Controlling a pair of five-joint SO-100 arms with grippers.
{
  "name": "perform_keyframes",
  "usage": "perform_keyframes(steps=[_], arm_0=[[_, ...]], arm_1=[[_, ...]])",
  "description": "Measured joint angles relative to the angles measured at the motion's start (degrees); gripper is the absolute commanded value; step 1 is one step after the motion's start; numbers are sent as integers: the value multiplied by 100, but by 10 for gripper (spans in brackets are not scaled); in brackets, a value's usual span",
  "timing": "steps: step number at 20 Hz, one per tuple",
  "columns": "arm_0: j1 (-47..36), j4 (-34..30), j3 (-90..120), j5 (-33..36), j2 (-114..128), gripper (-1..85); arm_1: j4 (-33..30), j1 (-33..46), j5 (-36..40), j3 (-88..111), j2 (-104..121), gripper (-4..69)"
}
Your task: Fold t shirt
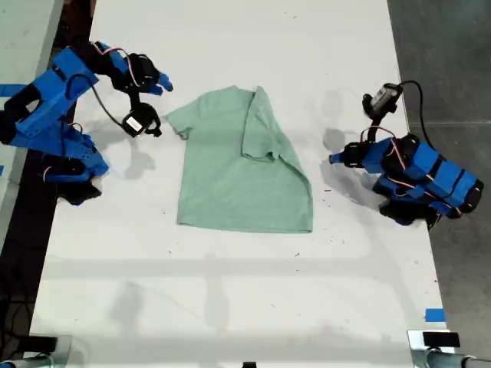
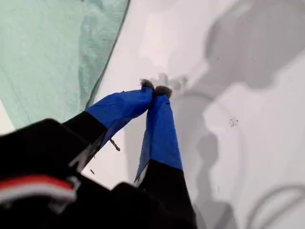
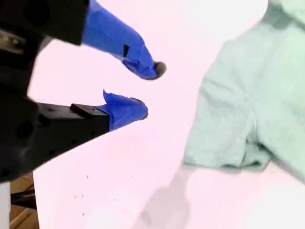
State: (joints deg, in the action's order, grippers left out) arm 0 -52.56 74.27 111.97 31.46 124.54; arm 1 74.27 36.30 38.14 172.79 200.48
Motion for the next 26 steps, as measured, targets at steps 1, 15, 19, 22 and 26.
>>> perform_keyframes(steps=[1,15,19,22,26], arm_0=[[-114,-97,-62,149,-536,153],[-492,-1758,554,861,-3129,99],[-483,-1793,264,888,-3463,-2],[-475,-1661,316,853,-3349,-2],[-264,-949,-62,835,-2707,-2]], arm_1=[[0,0,0,0,0,10],[0,0,0,9,0,10],[0,0,0,9,0,10],[0,0,0,9,0,10],[0,0,0,9,0,10]])
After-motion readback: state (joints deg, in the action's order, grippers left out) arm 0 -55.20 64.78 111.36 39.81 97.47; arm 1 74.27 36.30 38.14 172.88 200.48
